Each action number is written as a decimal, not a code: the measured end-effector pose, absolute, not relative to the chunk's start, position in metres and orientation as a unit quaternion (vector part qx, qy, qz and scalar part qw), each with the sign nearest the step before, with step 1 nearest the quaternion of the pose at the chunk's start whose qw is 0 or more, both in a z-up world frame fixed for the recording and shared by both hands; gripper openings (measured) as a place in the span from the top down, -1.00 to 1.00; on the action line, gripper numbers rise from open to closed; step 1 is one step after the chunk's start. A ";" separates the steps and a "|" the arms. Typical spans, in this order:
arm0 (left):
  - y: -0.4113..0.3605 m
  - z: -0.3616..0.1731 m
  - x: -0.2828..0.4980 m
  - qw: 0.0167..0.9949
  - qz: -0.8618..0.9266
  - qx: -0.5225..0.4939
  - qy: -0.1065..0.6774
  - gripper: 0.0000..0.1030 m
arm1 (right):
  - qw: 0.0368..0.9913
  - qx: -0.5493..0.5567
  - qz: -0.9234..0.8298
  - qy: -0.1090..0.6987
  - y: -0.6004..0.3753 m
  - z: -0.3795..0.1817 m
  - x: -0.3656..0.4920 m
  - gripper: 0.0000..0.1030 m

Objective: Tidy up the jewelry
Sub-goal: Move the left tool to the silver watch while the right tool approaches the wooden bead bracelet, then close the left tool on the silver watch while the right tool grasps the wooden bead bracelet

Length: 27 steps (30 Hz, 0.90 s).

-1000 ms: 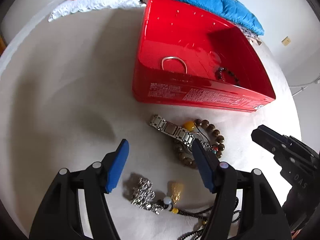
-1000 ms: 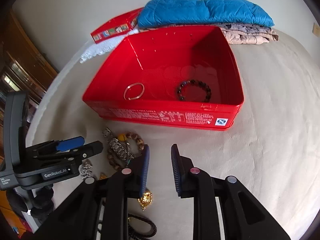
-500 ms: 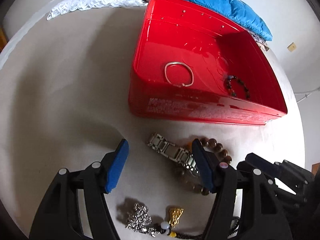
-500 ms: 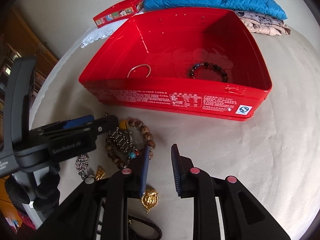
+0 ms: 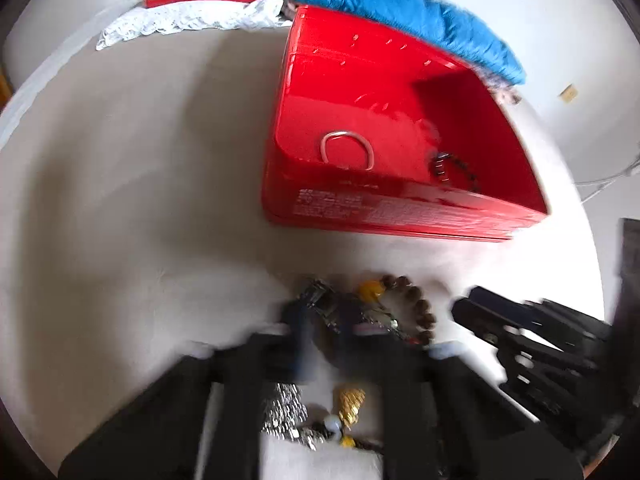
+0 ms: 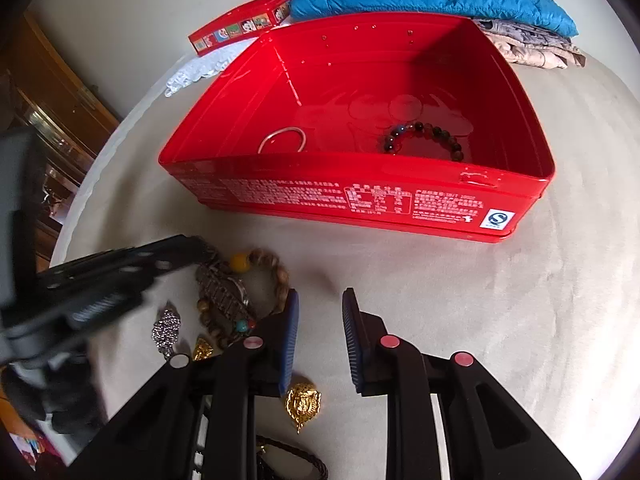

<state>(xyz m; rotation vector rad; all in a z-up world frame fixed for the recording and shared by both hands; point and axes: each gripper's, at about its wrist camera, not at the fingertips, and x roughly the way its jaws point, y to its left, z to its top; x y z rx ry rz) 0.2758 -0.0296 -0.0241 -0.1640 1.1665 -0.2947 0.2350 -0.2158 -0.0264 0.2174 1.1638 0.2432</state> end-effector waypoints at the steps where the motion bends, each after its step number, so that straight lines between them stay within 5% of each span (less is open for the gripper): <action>1: -0.027 -0.020 0.274 0.819 -0.153 -0.086 0.546 1.00 | 0.822 0.104 0.120 0.547 -0.214 -0.027 0.235 0.57; 8: -0.034 -0.025 0.277 0.808 -0.153 -0.080 0.563 0.91 | 0.816 0.108 0.144 0.550 -0.204 -0.029 0.237 0.35; 10: -0.038 -0.029 0.277 0.804 -0.151 -0.074 0.571 0.36 | 0.811 0.106 0.142 0.557 -0.202 -0.035 0.239 0.35; 12: -0.041 -0.032 0.277 0.803 -0.150 -0.068 0.573 0.02 | 0.812 0.103 0.141 0.558 -0.200 -0.039 0.240 0.35; 16: -0.043 -0.039 0.279 0.794 -0.154 -0.072 0.583 -0.06 | 0.816 0.086 0.138 0.555 -0.192 -0.039 0.239 0.39; 22: -0.049 -0.046 0.283 0.796 -0.145 -0.063 0.584 -0.02 | 0.802 0.092 0.161 0.568 -0.184 -0.041 0.242 0.78; 25: -0.046 -0.047 0.282 0.792 -0.155 -0.077 0.586 0.48 | 0.799 0.096 0.166 0.570 -0.183 -0.041 0.241 0.78; 27: -0.043 -0.047 0.282 0.788 -0.160 -0.086 0.588 0.59 | 0.798 0.098 0.166 0.570 -0.183 -0.042 0.240 0.78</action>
